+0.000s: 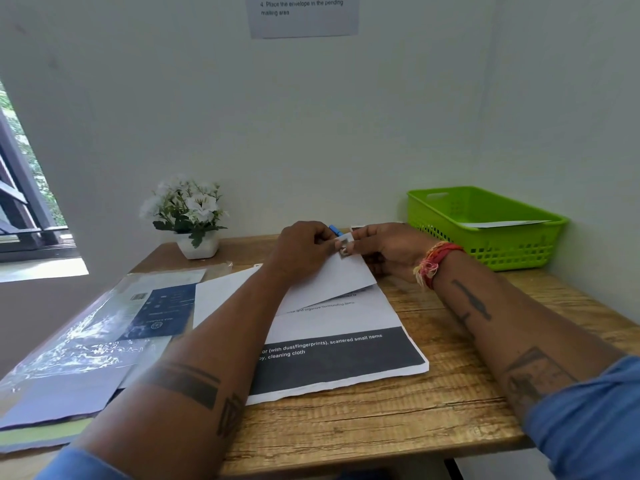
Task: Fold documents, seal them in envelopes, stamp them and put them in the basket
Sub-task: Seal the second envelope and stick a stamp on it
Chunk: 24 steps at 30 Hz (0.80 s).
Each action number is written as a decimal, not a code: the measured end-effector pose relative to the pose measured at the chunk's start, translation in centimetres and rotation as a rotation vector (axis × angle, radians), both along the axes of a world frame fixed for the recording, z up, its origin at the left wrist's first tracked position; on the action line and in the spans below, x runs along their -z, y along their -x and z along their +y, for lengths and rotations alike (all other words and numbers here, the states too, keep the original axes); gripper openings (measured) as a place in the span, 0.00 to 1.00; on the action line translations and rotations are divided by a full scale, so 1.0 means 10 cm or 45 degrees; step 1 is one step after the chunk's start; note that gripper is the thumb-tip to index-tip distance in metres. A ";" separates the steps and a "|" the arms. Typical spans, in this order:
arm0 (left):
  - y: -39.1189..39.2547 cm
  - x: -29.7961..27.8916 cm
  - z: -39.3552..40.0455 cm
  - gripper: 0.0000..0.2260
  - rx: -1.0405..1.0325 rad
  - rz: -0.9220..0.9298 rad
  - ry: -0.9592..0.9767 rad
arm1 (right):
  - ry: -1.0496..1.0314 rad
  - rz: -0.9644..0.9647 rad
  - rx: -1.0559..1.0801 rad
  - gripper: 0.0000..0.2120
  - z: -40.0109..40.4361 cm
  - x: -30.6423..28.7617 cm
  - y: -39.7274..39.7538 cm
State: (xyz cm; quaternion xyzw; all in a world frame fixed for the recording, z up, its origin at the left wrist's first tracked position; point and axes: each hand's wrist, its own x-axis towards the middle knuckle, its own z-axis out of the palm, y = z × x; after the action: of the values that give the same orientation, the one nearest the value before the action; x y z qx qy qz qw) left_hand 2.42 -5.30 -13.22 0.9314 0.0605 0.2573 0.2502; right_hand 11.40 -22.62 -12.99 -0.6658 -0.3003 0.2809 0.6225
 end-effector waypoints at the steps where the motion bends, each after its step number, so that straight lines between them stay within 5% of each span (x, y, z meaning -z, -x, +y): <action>1: 0.00 0.00 0.00 0.04 0.001 -0.002 -0.005 | -0.008 -0.014 -0.003 0.11 0.00 0.01 0.01; 6: -0.02 0.01 0.01 0.02 -0.039 -0.033 -0.019 | -0.030 -0.060 0.117 0.12 0.04 0.03 -0.05; 10: -0.01 0.05 0.08 0.10 -0.206 -0.090 -0.136 | -0.059 -0.078 0.295 0.06 0.00 0.01 -0.13; 16: 0.07 0.08 0.17 0.20 -0.503 -0.318 -0.001 | -0.207 -0.053 0.452 0.07 0.00 0.02 -0.15; 24: 0.12 0.03 0.30 0.29 -0.703 -0.343 0.801 | -0.113 -0.208 0.816 0.07 -0.01 0.02 -0.42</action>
State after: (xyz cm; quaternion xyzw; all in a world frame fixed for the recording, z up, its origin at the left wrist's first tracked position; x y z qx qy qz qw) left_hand 1.22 -2.28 -13.52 0.7170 0.3493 0.4027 0.4492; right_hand 15.64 -22.75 -13.17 -0.7189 -0.1366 0.0031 0.6815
